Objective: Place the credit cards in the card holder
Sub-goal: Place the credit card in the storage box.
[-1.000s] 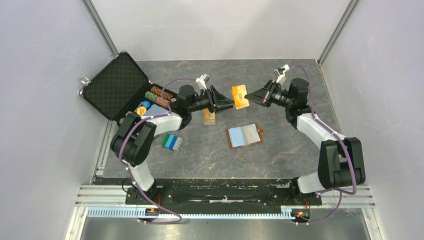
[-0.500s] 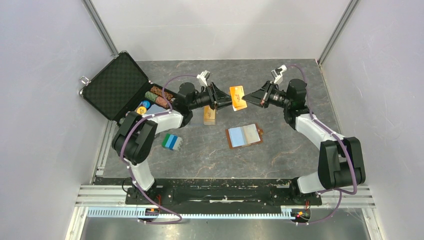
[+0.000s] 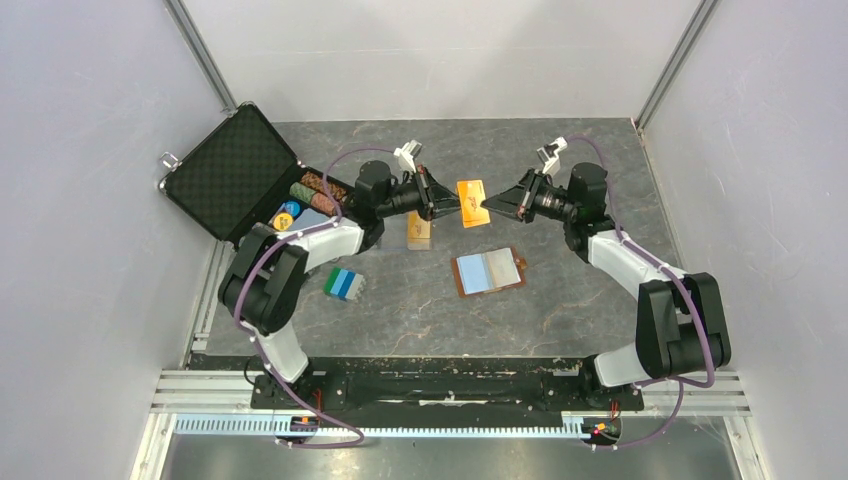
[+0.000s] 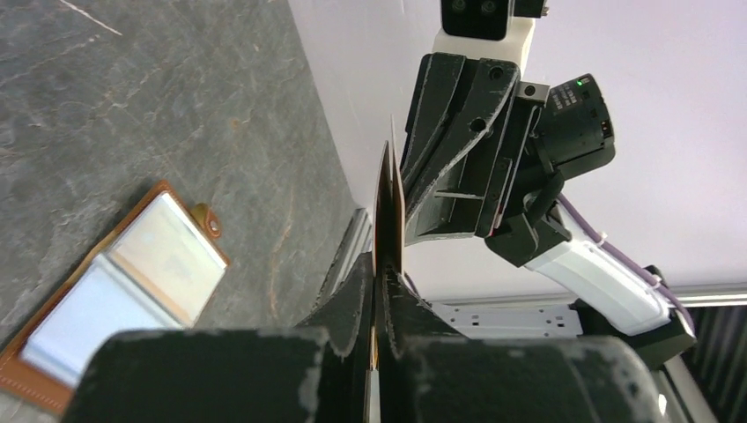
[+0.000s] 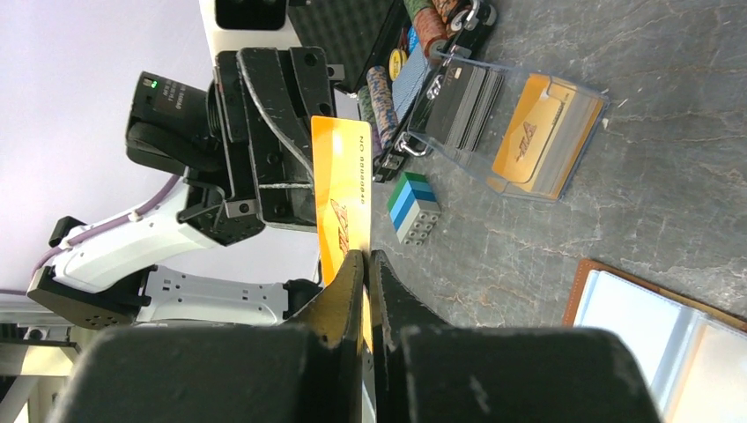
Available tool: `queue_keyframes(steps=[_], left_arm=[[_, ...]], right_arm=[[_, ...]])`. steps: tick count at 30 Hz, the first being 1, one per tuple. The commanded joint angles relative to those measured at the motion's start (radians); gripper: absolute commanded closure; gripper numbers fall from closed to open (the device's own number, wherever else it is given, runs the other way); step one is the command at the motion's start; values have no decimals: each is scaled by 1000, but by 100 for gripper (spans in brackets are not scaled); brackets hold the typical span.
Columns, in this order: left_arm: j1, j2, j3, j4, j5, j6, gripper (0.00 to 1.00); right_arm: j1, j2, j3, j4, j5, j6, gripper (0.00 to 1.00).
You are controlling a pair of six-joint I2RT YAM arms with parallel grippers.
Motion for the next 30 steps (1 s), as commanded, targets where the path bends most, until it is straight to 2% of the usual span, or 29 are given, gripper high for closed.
queue_keyframes(steps=[1, 14, 23, 30], left_arm=[[34, -94, 3, -254, -63, 200, 98], [102, -112, 67, -582, -85, 389, 98], [161, -6, 193, -847, -134, 610, 97], [169, 72, 272, -942, -162, 699, 97]], right_arm=[[4, -11, -4, 9, -15, -39, 100], [4, -9, -10, -30, -16, -77, 100], [4, -34, -21, -288, 49, -323, 100], [1, -51, -82, -353, 72, -402, 100]])
